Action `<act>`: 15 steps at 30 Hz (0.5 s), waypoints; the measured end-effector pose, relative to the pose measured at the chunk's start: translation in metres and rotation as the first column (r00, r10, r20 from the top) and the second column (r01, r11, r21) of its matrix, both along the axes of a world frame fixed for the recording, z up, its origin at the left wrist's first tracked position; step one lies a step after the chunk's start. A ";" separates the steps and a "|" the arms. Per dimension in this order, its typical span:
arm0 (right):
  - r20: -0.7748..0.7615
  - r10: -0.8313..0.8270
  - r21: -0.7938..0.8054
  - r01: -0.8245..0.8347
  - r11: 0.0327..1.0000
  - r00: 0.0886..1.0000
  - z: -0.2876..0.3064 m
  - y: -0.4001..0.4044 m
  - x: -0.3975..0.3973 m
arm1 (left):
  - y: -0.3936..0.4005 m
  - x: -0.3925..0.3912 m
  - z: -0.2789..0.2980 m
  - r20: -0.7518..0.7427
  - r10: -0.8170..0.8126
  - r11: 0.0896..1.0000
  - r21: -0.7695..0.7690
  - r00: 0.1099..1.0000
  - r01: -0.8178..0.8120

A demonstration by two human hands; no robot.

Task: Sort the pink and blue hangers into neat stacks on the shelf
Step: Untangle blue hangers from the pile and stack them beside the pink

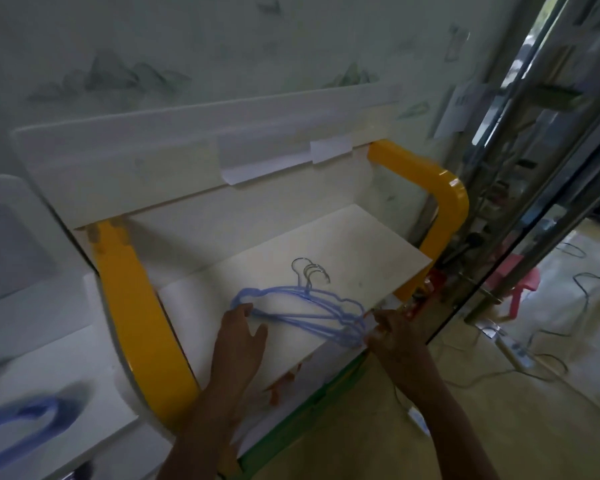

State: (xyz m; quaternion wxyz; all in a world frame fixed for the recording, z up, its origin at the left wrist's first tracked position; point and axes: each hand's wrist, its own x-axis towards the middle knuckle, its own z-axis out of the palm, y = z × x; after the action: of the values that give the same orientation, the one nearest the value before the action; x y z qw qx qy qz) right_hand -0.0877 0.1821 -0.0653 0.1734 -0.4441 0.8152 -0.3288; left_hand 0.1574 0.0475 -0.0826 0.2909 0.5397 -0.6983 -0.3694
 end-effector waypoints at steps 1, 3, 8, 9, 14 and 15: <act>-0.010 0.013 0.001 -0.013 1.000 1.000 -0.003 -0.005 -0.002 | -0.002 -0.002 -0.002 0.008 0.014 1.000 -0.005 1.000 -0.014; -0.018 0.042 0.002 -0.042 0.999 0.999 -0.010 -0.015 -0.007 | -0.005 -0.006 -0.005 0.022 0.041 0.999 -0.008 0.999 -0.041; 0.023 0.111 -0.004 -0.111 0.994 0.994 -0.027 -0.035 -0.019 | -0.024 -0.011 -0.025 0.044 0.155 0.987 0.041 0.987 -0.157; 0.036 0.127 -0.011 -0.126 0.992 0.991 -0.030 -0.039 -0.021 | -0.030 -0.012 -0.032 0.054 0.179 0.982 0.051 0.982 -0.182; 0.058 0.207 -0.006 -0.207 0.978 0.977 -0.039 -0.058 -0.039 | -0.038 -0.022 -0.021 0.007 0.248 0.965 0.089 0.969 -0.247; 0.064 0.212 -0.004 -0.212 0.977 0.975 -0.040 -0.061 -0.043 | -0.042 -0.023 -0.023 0.009 0.275 0.957 0.092 0.961 -0.275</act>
State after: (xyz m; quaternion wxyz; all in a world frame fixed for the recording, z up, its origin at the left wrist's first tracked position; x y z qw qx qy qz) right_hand -0.1312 0.1209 -0.1052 0.2343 -0.5176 0.7576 -0.3213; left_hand 0.1343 0.0058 -0.1055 0.3154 0.6437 -0.5980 -0.3584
